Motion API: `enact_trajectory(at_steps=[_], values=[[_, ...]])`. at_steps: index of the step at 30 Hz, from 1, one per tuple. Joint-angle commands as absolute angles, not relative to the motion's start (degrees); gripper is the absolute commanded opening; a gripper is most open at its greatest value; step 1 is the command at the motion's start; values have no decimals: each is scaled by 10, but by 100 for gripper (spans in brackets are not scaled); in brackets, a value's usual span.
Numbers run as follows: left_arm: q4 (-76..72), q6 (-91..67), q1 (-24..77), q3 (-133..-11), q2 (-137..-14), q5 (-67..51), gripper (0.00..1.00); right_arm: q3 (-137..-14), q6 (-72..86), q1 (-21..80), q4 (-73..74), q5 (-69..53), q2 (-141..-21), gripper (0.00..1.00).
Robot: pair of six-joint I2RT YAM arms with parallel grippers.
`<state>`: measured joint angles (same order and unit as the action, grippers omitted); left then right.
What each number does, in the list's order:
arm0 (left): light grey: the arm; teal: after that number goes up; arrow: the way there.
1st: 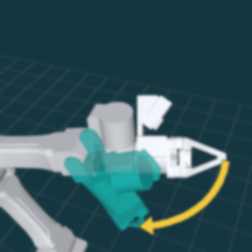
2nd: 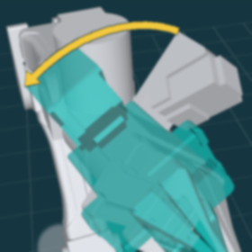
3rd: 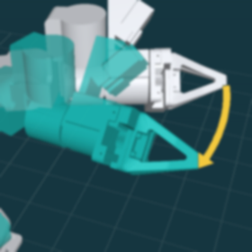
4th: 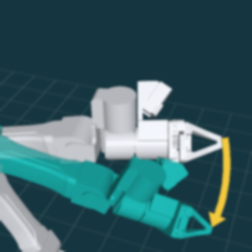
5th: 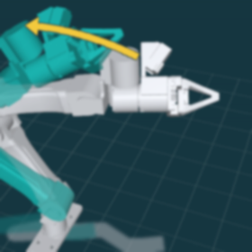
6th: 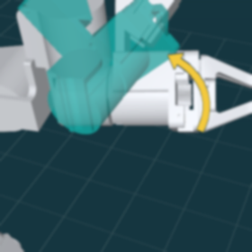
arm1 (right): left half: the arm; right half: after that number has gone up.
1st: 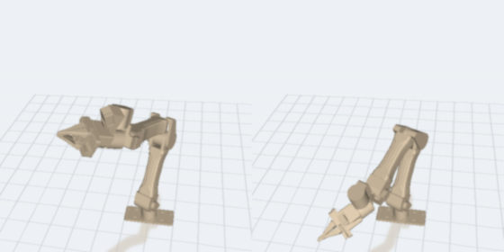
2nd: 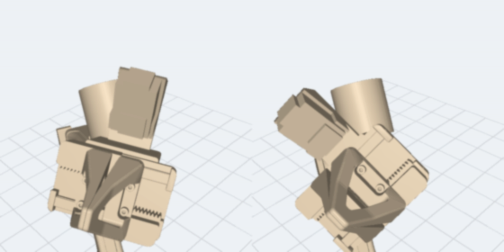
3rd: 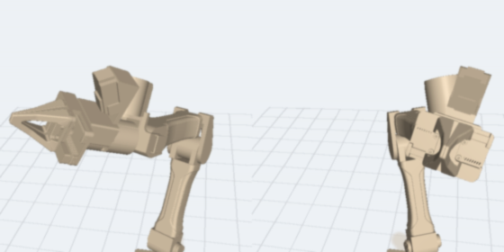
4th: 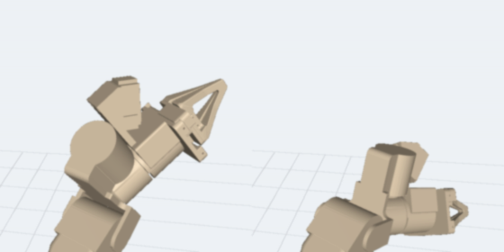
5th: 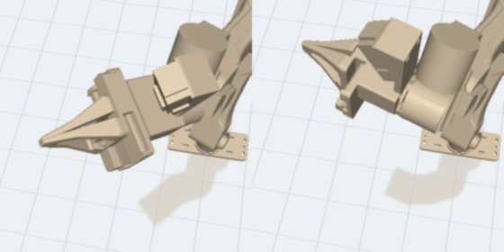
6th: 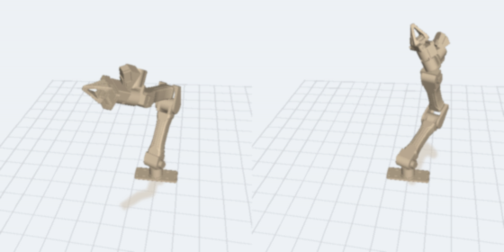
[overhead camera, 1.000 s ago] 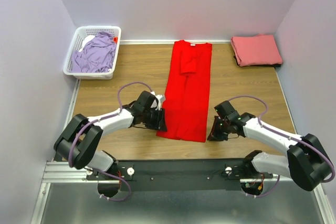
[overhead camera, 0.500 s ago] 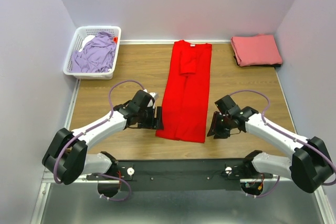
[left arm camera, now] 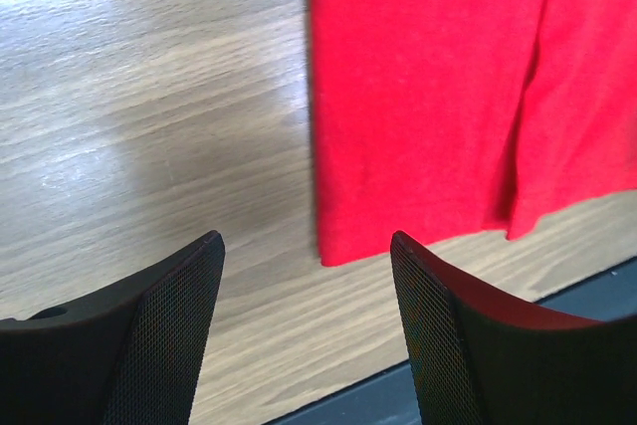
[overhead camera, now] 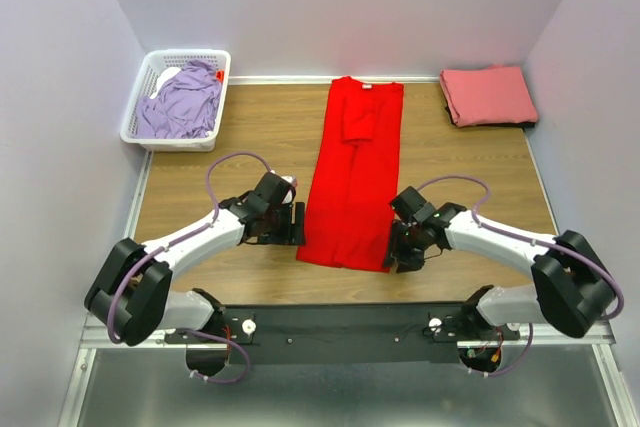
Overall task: Fold and stack the t-shirts
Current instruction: Fold the tshirt
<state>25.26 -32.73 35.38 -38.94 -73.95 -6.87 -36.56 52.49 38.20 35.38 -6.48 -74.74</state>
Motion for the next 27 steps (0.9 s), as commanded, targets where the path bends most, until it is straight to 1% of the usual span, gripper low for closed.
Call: enact_trajectory(at_steps=[1,5,6,14,17,18,21,22,23,25,27], values=[[254,-330,357,-406,-752,-45,76,-385,559,415,345,-14,-779,50],[253,-327,358,-407,-756,-42,76,-393,562,431,348,-4,-804,49],[254,-326,358,-406,-758,-42,76,-394,564,432,349,16,-809,48],[254,-317,358,-408,-773,-42,76,-394,568,437,361,58,-816,44],[254,-316,359,-408,-777,-41,75,-391,565,437,363,65,-820,38],[254,-316,360,-410,-779,-42,76,-389,563,437,364,63,-822,32],[257,-313,363,-411,-785,-46,75,-385,553,437,368,55,-820,18],[259,-313,366,-413,-787,-46,75,-381,549,436,373,58,-816,10],[260,-312,368,-413,-790,-47,75,-378,548,437,376,58,-806,7],[262,-311,374,-415,-794,-48,75,-372,547,437,380,59,-795,1],[266,-313,381,-417,-800,-51,75,-366,546,437,381,51,-785,1]])
